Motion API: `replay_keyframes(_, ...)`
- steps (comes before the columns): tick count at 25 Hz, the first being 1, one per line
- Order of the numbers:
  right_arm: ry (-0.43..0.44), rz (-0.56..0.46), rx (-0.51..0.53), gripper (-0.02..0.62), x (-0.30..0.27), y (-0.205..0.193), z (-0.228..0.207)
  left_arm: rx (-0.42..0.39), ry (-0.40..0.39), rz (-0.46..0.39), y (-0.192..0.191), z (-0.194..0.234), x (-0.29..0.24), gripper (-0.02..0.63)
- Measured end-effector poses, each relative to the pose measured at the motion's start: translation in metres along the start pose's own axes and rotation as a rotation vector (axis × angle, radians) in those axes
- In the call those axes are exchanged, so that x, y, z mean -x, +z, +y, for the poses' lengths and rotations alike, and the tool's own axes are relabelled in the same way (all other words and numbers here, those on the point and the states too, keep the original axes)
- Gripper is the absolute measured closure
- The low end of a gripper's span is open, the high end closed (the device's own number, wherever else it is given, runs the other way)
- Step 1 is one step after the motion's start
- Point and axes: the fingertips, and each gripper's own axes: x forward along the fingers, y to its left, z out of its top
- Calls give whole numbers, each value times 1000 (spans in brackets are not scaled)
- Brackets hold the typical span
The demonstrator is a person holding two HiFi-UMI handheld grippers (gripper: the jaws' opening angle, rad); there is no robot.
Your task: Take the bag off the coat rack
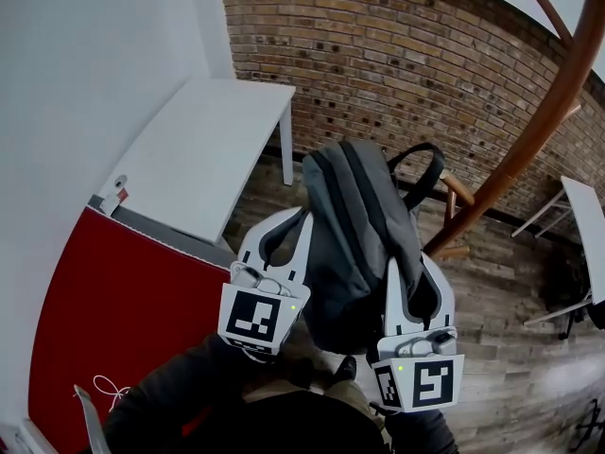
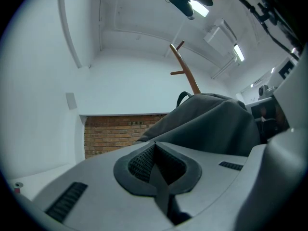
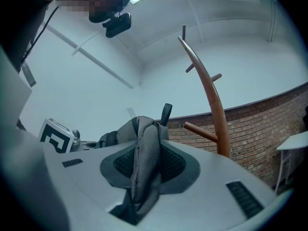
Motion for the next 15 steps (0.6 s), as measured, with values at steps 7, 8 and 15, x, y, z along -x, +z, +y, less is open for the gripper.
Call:
replay_keyframes(7,8,-8,-2,503,9,-3,4,22,-3,20,-20,13,7,597)
replay_keyframes(8,7,-8,-3,503,10,-4,4,26,1,22,-21,15,7,597)
replay_keyframes(15,15,-7,-11,503,18,-7,10,20,-20,19,-21,11,6,597)
